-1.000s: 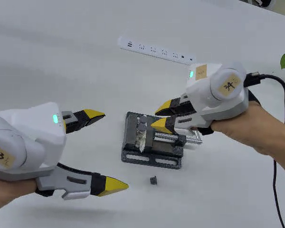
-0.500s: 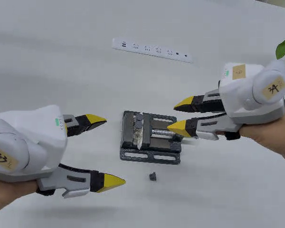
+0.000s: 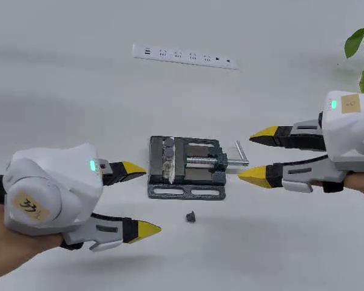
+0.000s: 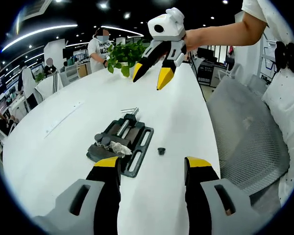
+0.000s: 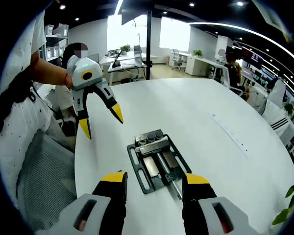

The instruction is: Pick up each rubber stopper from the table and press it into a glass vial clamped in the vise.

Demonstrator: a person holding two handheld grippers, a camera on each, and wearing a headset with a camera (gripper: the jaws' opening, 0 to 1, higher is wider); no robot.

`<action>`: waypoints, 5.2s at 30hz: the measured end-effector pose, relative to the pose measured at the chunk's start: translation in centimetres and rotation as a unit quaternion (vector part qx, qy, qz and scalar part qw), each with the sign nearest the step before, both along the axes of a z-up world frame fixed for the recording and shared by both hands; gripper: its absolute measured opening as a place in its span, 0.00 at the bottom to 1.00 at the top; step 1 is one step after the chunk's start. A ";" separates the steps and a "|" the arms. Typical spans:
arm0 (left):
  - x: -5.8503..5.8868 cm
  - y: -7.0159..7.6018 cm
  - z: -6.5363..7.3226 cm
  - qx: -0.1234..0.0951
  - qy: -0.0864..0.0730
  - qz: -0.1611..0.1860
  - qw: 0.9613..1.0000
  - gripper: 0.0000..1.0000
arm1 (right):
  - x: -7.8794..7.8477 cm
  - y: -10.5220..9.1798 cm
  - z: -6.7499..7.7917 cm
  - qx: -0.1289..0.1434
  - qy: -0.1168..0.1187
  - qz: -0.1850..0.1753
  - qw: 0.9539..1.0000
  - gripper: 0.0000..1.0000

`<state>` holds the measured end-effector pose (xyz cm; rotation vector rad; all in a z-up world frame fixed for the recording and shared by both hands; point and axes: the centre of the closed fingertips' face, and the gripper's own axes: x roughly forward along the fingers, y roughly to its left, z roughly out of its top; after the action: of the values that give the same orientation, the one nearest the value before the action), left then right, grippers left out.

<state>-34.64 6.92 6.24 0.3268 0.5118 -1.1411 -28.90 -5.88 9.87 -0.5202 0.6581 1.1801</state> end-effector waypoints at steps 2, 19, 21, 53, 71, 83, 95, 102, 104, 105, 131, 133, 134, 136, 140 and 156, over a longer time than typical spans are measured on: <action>0.0 -0.2 -0.3 0.004 0.004 -0.003 1.000 0.47 | -0.1 -0.7 -0.5 0.001 0.002 -0.004 1.000 0.43; -0.5 -4.1 -4.9 0.053 0.030 -0.034 0.998 0.30 | -3.0 -5.3 -1.8 0.028 0.012 -0.031 0.999 0.61; -0.2 -4.4 -5.5 0.060 0.029 -0.035 0.997 0.27 | -3.0 -5.9 -1.9 0.030 0.012 -0.037 0.999 0.60; 0.3 -7.0 -9.0 0.095 0.059 -0.034 0.993 0.07 | -3.6 -8.0 -1.5 0.041 0.008 -0.066 0.997 0.58; 0.7 -7.0 -9.2 0.091 0.051 -0.036 0.994 0.04 | -4.4 -7.7 -2.0 0.035 0.017 -0.056 0.998 0.58; 0.7 -7.2 -5.4 0.037 0.041 -0.022 0.998 0.04 | -4.7 -4.1 -0.6 0.053 0.017 -0.026 0.998 0.56; 0.6 -6.3 2.5 -0.022 -0.015 -0.013 1.000 0.04 | -5.0 1.8 2.7 0.092 0.044 0.032 0.994 0.44; 0.3 -6.1 5.4 -0.044 -0.041 -0.016 0.998 0.04 | -5.6 5.2 4.5 0.099 0.046 0.086 0.990 0.31; 0.1 -6.0 6.1 -0.047 -0.048 -0.019 0.998 0.04 | -6.0 6.1 4.9 0.096 0.045 0.104 0.989 0.28; 0.0 -6.0 6.5 -0.049 -0.051 -0.020 0.997 0.04 | -5.9 6.2 4.8 0.093 0.046 0.112 0.988 0.26; -0.6 -4.5 9.1 -0.073 -0.075 -0.018 0.994 0.04 | -7.2 9.0 5.6 0.068 0.057 0.172 0.981 0.08; -0.6 -4.5 9.2 -0.073 -0.076 -0.018 0.994 0.04 | -7.2 9.0 5.5 0.066 0.056 0.173 0.981 0.09; -0.6 -4.5 9.2 -0.074 -0.077 -0.018 0.994 0.04 | -7.2 9.0 5.5 0.066 0.056 0.173 0.981 0.08; -0.6 -4.5 9.3 -0.075 -0.076 -0.018 0.994 0.04 | -7.2 9.2 5.7 0.067 0.054 0.174 0.981 0.08; -0.6 -4.5 9.3 -0.077 -0.075 -0.017 0.994 0.04 | -7.3 9.3 5.8 0.066 0.055 0.174 0.981 0.07; -0.8 -4.2 9.3 -0.079 -0.076 -0.022 0.994 0.04 | -7.4 9.5 5.8 0.069 0.062 0.176 0.980 0.07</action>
<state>-35.41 2.67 15.55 0.2857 0.2797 -1.1820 -36.30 3.62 15.66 -0.4586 0.5992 1.5911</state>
